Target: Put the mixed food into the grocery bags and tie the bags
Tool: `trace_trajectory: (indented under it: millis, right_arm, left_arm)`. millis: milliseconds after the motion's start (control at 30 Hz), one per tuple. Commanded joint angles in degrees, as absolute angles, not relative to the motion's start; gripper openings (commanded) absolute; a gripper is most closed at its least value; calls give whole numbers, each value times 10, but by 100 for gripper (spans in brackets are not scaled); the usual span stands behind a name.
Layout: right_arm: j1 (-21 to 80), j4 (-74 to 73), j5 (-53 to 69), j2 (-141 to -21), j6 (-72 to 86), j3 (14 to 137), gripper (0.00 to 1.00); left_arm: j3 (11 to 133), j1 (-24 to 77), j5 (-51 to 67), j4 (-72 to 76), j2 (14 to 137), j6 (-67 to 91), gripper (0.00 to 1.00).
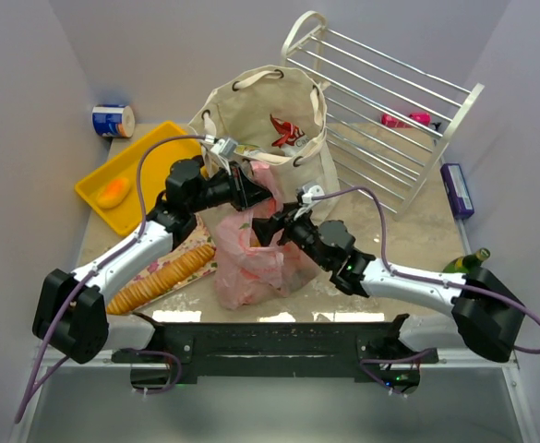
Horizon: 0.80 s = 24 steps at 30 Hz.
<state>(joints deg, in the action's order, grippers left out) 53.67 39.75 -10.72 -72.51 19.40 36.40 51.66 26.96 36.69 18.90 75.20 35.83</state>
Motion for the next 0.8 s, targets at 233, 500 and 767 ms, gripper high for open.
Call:
trace_trajectory:
  millis: [233, 500, 767]
  right_arm:
    - [562, 483, -340, -792, 185, 397, 69]
    - [563, 446, -364, -779, 184, 412, 20]
    - [564, 258, -407, -671, 250, 382, 0]
  left_arm:
    - [509, 267, 342, 217, 715, 398, 0]
    - [511, 267, 344, 202, 715, 387, 0]
    - [584, 296, 407, 184, 793, 310, 0]
